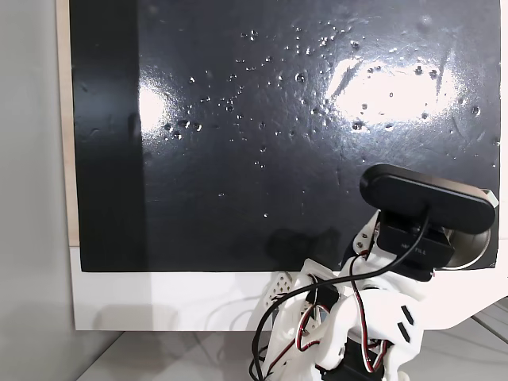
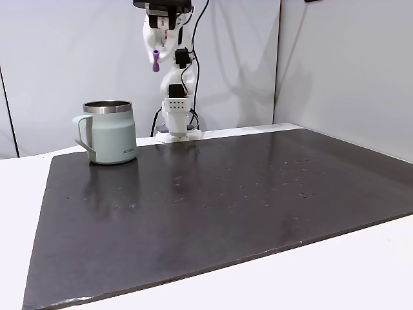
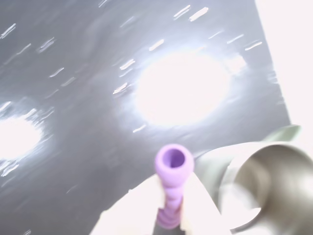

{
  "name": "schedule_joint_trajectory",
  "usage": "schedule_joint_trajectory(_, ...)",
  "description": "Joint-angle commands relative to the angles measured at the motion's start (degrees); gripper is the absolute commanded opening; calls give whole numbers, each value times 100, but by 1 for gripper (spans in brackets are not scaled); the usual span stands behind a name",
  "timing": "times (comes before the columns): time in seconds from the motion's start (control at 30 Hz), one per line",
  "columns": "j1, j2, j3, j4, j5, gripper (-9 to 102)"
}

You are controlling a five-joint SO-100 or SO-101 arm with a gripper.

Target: Grasp a pengrip and put it in the cup.

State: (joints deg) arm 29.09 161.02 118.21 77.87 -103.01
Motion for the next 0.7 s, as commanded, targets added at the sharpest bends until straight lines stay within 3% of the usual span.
schedule_joint_trajectory(0.0, 633, 624, 677, -923, -202, 0)
schedule_joint_trajectory(0.37, 1863, -229, 519, -1679, -105, 0)
schedule_joint_trajectory(0.67, 2180, -853, 545, -2646, 149, 0)
